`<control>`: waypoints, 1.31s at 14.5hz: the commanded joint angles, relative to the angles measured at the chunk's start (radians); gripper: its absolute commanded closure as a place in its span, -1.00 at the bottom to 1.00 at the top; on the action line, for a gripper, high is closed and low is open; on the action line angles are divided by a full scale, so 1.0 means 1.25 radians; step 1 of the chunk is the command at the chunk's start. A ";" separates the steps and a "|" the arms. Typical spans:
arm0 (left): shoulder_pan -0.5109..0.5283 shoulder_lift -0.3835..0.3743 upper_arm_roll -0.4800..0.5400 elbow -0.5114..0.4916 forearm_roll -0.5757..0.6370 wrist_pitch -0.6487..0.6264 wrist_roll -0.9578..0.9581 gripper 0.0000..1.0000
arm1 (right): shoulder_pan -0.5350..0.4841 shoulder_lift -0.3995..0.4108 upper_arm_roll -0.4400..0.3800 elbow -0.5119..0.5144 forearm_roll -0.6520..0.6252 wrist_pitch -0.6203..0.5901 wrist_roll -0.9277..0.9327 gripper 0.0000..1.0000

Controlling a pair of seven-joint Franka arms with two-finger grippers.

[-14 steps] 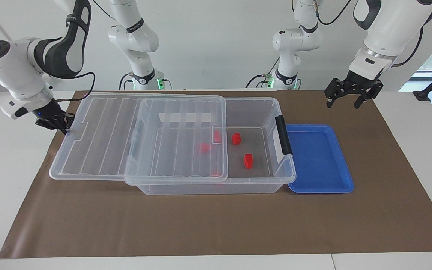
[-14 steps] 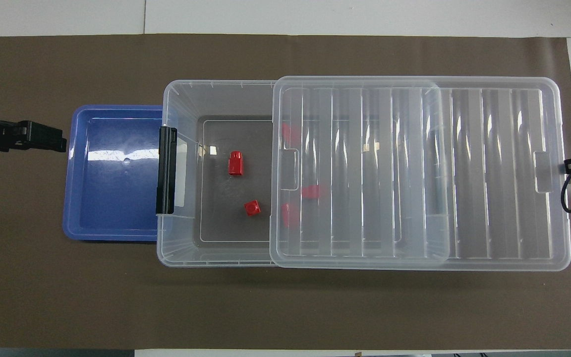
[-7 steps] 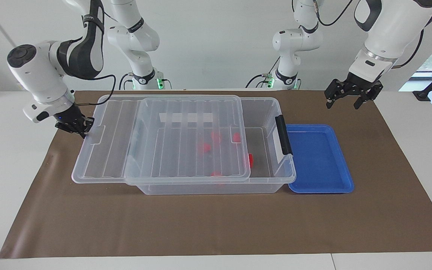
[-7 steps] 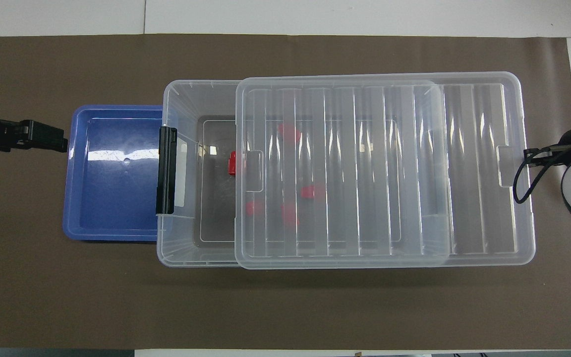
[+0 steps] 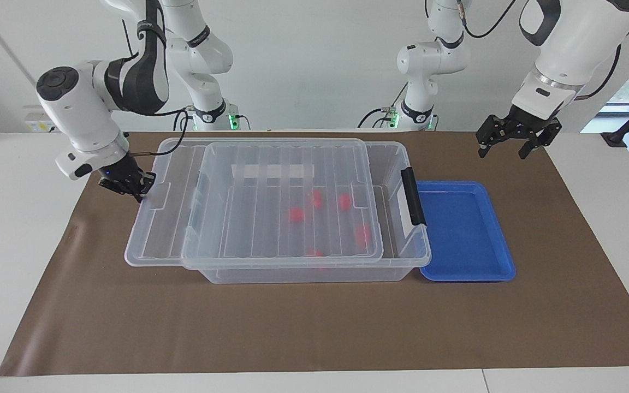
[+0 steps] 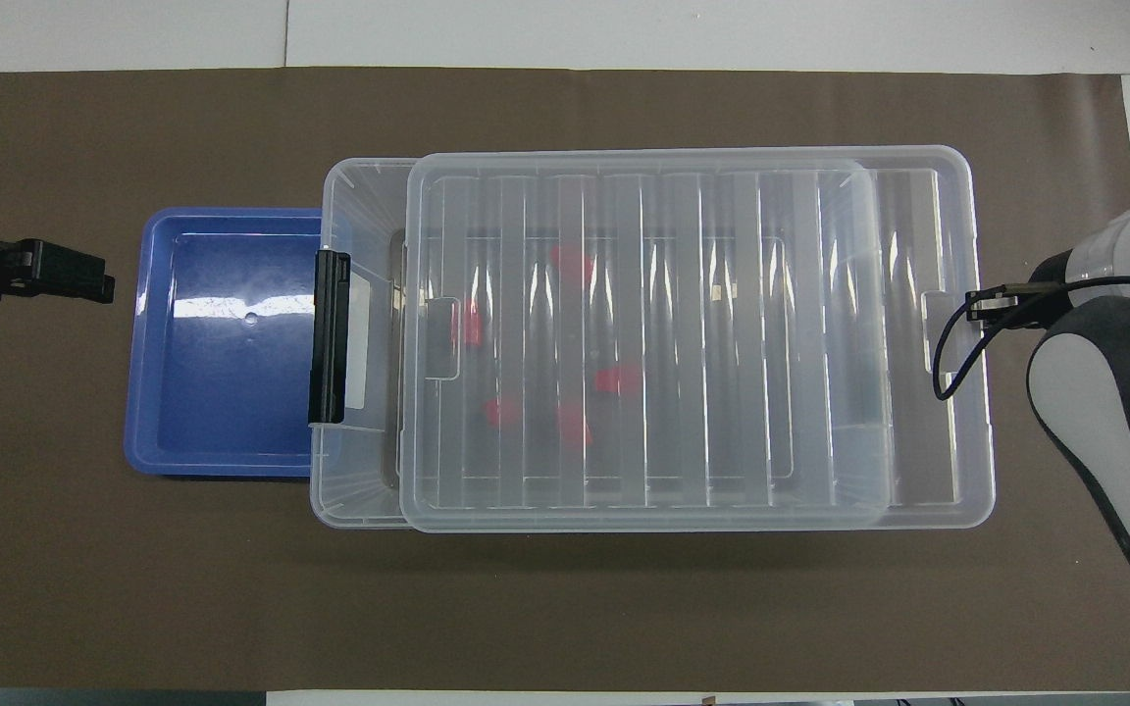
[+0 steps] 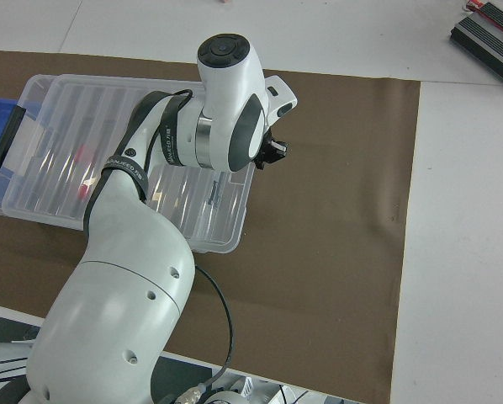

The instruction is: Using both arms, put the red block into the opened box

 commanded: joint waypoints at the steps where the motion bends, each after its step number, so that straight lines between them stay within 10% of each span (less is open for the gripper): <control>1: -0.023 0.007 0.032 0.019 -0.012 -0.022 0.026 -1.00 | 0.029 -0.022 0.000 -0.026 0.005 0.010 0.052 1.00; 19: -0.059 -0.001 0.081 0.001 -0.012 -0.026 0.054 -1.00 | 0.091 -0.024 0.000 -0.026 0.005 0.011 0.148 1.00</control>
